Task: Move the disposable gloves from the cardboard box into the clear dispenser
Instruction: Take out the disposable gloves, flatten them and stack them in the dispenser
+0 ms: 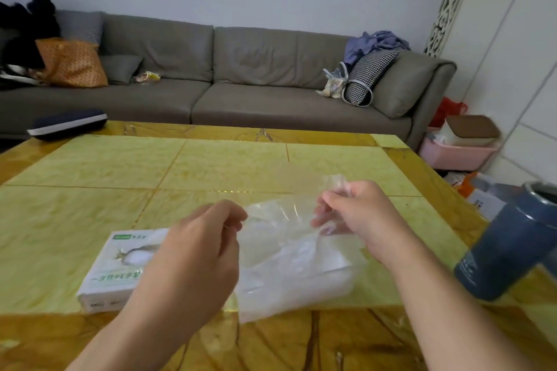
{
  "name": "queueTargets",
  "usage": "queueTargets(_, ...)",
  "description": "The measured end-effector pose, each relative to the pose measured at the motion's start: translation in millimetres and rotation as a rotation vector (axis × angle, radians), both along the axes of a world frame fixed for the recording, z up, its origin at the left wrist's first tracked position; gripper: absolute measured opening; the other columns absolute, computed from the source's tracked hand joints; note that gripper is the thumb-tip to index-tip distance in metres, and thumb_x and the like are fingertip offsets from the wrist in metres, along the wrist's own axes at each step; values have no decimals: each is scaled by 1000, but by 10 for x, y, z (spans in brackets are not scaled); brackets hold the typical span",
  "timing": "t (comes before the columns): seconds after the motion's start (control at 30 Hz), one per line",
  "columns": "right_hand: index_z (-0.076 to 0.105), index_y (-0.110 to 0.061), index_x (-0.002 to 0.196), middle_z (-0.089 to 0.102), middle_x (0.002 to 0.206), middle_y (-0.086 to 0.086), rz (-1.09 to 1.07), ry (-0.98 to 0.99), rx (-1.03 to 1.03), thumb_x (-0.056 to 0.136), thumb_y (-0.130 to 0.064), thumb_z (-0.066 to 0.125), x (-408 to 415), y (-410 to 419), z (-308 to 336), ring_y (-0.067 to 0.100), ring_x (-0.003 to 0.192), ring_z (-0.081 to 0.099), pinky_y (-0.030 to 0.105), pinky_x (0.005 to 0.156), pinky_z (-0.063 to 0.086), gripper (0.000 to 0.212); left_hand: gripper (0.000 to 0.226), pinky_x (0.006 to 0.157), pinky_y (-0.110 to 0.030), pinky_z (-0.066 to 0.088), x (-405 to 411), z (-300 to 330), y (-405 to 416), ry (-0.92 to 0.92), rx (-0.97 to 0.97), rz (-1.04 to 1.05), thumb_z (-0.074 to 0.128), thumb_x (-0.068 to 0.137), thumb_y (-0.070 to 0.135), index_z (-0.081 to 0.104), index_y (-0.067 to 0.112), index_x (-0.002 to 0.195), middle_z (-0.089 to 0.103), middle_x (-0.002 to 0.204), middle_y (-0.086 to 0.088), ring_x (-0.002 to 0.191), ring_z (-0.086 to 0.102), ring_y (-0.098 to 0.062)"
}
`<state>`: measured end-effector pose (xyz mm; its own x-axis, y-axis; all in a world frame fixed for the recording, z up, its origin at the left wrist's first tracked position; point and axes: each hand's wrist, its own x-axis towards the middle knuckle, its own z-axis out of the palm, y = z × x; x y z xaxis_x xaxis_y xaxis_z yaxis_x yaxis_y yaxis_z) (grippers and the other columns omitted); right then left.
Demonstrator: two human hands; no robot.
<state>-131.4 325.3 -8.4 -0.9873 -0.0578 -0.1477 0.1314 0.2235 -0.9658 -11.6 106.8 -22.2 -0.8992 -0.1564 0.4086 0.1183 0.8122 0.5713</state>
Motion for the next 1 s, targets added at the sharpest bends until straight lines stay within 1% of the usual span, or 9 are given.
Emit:
queueTargets(0.17,68,16,95,75,86,30,202,8,270,105,-2,56,-17,-89,-135,26,64,77,30,49,59,24,24,76,-12,47,-166,18,221,-14,-89,-163,55,102,19,67,36,113,61,106,25,94,58,4)
queueTargets(0.23,71,8,85,76,75,19,240,66,463,103,-11,59,-36,-102,-194,25,62,77,32,53,61,29,29,84,-13,47,-311,-73,318,-132,-164,-231,50,105,21,64,34,127,58,117,23,101,58,0)
queueTargets(0.3,68,4,81,75,70,13,239,145,639,98,-20,60,-51,-94,-235,27,60,75,43,62,65,30,36,93,-23,51,-455,-164,381,-285,-216,-265,48,106,24,58,33,139,58,126,17,109,58,-5)
queueTargets(0.37,64,5,85,75,68,11,214,157,731,97,-17,60,-39,-88,-246,23,55,74,46,66,64,26,39,98,-28,51,-570,-236,420,-405,-249,-291,49,106,29,53,32,145,59,132,12,115,59,-10)
queueTargets(0.5,69,-3,82,72,82,11,125,243,902,93,-12,68,-52,-92,-261,30,63,74,51,61,64,14,47,92,-24,47,-718,-305,435,-571,-239,-326,56,103,44,50,34,148,65,125,15,108,61,-9)
queueTargets(0.63,72,-17,85,69,89,3,129,296,1094,90,-14,70,-58,-99,-216,29,77,71,42,72,63,7,62,102,-28,46,-811,-332,431,-710,-341,-368,58,98,59,43,36,153,62,139,12,125,58,-12)
queueTargets(0.7,68,-19,84,68,87,1,122,312,1176,90,-16,71,-51,-108,-178,28,76,69,36,67,58,7,69,106,-30,45,-859,-345,441,-782,-393,-375,60,95,63,42,35,155,60,143,9,129,57,-15)
queueTargets(0.83,49,-17,67,54,68,0,108,253,1249,81,-3,66,-10,-118,-124,23,54,49,28,49,35,26,61,94,-29,47,-910,-331,482,-840,-466,-363,66,95,51,47,35,151,62,135,5,119,60,-20)
queueTargets(1.0,46,-16,73,53,73,2,76,292,1207,79,2,61,77,-133,40,23,60,51,32,57,43,24,43,77,-34,50,-898,-342,476,-753,-608,-345,62,92,27,52,34,133,56,107,5,98,62,-23)
